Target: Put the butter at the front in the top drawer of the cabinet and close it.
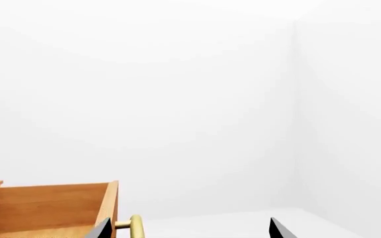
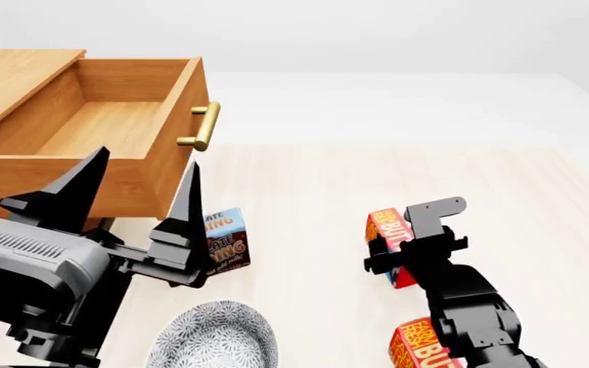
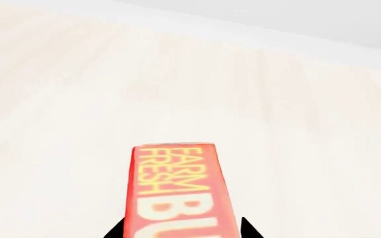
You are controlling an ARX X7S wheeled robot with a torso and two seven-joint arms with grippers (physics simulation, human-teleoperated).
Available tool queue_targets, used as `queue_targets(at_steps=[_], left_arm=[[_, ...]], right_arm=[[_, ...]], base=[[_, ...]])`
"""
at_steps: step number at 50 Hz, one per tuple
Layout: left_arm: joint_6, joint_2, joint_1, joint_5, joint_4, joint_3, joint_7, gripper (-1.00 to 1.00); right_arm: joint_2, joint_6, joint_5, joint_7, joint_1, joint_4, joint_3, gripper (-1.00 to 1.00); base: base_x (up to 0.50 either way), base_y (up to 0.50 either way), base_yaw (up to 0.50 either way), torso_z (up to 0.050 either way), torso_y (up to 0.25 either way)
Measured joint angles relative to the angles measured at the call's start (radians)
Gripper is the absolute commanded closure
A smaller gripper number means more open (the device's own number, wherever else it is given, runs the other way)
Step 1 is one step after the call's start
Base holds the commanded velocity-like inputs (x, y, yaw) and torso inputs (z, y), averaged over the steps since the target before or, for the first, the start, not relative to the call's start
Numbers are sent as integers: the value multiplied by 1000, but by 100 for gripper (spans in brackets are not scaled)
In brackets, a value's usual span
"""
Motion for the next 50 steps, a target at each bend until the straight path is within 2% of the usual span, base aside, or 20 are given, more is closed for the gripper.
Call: queue_targets(at_steps=[17, 30, 50], left_arm=[[7, 1, 5, 1, -4, 1, 1, -100], [9, 3, 2, -3, -7, 2, 1, -100], [16, 7, 8, 3, -11, 8, 4, -100]], right_arm=[[11, 35, 9, 15, -13, -48, 3, 100], [68, 128, 55, 64, -128, -303, 12, 100], [115, 144, 92, 136, -226, -604, 43, 100]], base=[[0, 0, 0, 0, 0], [0, 0, 0, 0, 0], [0, 0, 0, 0, 0]])
